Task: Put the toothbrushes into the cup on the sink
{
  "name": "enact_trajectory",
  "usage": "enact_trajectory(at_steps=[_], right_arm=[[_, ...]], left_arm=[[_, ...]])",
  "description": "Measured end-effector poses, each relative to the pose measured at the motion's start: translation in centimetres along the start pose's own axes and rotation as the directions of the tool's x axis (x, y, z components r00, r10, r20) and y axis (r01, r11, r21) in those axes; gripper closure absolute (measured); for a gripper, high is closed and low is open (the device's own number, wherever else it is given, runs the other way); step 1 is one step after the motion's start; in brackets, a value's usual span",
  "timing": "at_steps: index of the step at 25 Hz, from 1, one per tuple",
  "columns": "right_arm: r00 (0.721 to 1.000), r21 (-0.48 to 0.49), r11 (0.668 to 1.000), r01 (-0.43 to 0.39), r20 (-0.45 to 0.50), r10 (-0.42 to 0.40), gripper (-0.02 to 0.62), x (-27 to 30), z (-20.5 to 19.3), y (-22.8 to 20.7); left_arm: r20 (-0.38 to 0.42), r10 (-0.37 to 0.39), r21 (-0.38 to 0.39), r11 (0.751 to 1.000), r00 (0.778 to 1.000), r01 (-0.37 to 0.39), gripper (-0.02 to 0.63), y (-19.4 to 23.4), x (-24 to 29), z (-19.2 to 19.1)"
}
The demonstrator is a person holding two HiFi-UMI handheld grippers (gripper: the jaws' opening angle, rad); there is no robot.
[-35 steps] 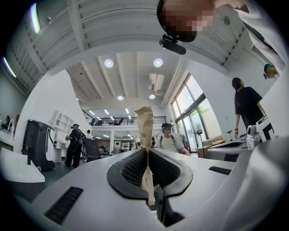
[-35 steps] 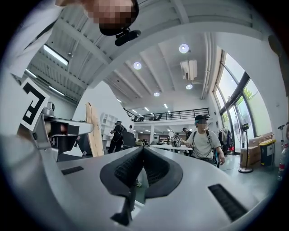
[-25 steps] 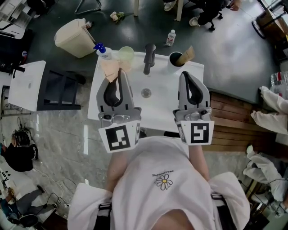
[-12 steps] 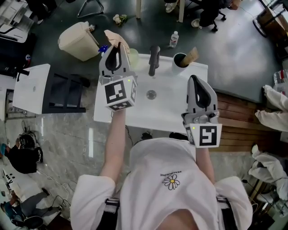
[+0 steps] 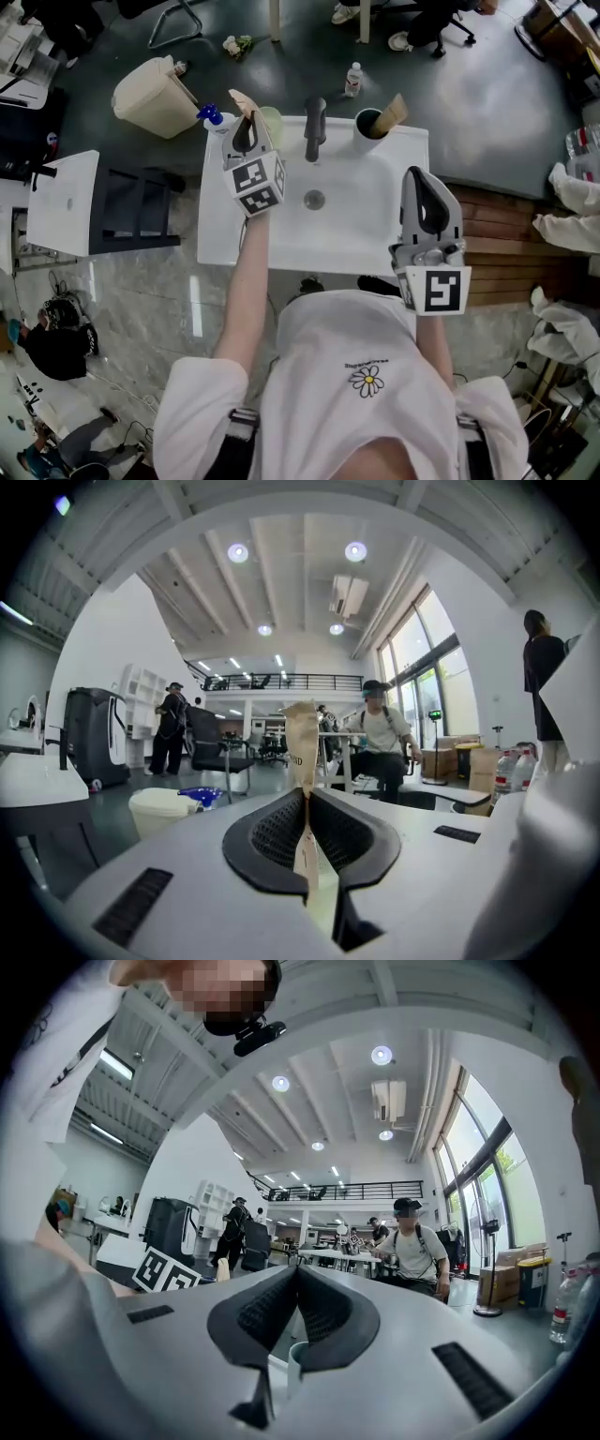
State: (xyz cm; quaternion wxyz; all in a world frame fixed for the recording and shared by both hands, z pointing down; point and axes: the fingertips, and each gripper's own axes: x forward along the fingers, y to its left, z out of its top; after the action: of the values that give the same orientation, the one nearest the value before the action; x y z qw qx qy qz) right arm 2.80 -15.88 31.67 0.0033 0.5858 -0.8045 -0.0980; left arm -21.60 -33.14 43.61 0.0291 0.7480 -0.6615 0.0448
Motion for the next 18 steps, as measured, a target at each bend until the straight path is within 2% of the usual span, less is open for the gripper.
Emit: enact_trajectory(at_steps=[4, 9, 11, 13, 18], right_arm=[[1.0, -0.003, 1.0, 0.022, -0.015, -0.022, 0.584, -0.3, -0.4, -0.9], [1.0, 0.009, 1.0, 0.019, -0.024, -0.019, 0.584, -0.3, -0.8, -0.9], [1.0, 0.013, 1.0, 0.006, -0.027, -0.006, 0.584, -0.2, -0.9, -0.5], [1.0, 0.019, 1.0, -0.007, -0.024, 0.007, 0.584, 0.1, -0.9, -0.1], [1.0, 0.029, 0.999, -0.023, -0.013, 0.023, 0.584, 0.4, -0.9, 0.1]], left_arm=[[-0.102, -0.015, -0.021, 1.0, 0.995, 0.013, 0.577, 0.0, 0.5, -3.2], [-0.164, -0.026, -0.008, 1.0, 0.986, 0.025, 0.575, -0.4, 0.4, -5.1], [-0.179, -0.039, -0.01, 0.999, 0.983, 0.037, 0.572, -0.6, 0.3, -5.5], [-0.184, -0.05, -0.022, 0.999, 0.982, 0.047, 0.514, -0.8, 0.2, -5.6], [-0.159, -0.062, -0.033, 0.998, 0.985, 0.058, 0.495, -1.2, 0.0, -4.7]])
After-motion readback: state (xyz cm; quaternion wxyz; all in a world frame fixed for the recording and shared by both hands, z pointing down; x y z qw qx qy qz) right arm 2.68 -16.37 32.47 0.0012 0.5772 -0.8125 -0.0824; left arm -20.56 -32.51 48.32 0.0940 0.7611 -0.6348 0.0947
